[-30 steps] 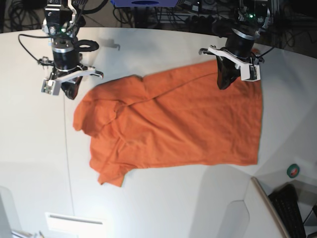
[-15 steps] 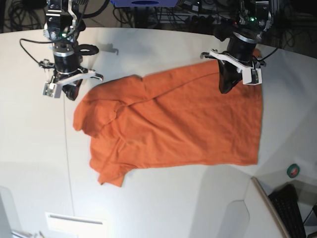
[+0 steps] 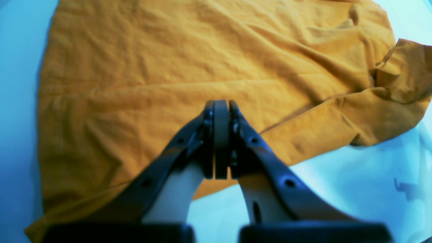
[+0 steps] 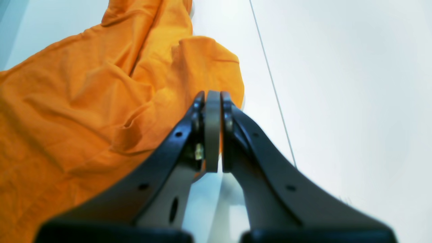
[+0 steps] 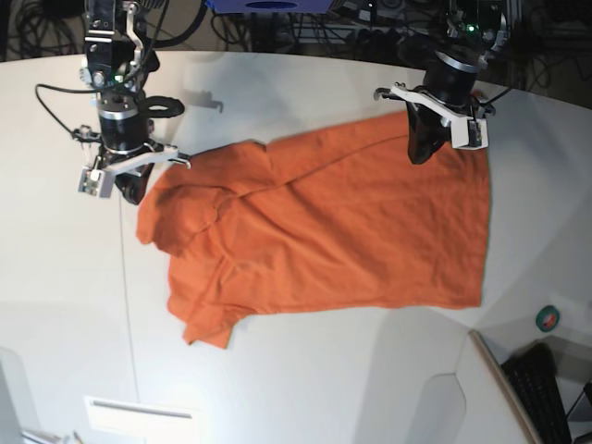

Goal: Layout the t-shirt on the table in an organized manner, then fold the t-shirt properly
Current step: 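Lower the right gripper onto the shirt edge beside the sleeve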

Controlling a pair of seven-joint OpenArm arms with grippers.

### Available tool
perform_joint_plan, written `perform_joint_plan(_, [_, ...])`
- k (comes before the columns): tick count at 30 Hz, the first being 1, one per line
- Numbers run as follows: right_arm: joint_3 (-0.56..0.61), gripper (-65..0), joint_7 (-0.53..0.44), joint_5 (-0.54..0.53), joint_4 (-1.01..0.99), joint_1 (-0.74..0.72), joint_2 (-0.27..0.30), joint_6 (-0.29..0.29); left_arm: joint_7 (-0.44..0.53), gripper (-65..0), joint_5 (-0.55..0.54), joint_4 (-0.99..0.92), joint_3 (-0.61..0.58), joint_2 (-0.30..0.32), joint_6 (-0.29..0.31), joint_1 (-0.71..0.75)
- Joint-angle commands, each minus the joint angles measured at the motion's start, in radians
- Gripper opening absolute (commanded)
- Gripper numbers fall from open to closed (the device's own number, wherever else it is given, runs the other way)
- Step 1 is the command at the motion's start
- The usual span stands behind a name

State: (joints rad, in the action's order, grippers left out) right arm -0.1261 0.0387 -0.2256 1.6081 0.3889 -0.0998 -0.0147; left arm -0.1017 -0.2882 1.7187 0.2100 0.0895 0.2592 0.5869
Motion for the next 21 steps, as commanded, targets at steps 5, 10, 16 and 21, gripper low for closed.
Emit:
perform_joint_plan(5, [0.003,-65.0,-0.026,-0.001,0.019,0.000,-0.002,0.005,0.023,-65.0,-0.009,0.014,0.004,0.005,0.001,0.006])
perform_joint_plan(10, [0.003,-65.0,-0.026,-0.001,0.019,0.003,-0.002,0.005,0.023,-65.0,-0.009,-0.003,0.004,0.005,0.001,0.008])
perform_joint_plan(16, [0.003,-65.0,-0.026,-0.001,0.024,0.009,-0.001,0.005,0.023,-65.0,-0.009,-0.007,0.004,0.005,0.001,0.018])
perform_joint_plan(21, [0.003,-65.0,-0.026,-0.001,0.025,0.009,-0.001,0.005,0.023,-57.6,-0.009,-0.004,0.004,0.005,0.001,0.021])
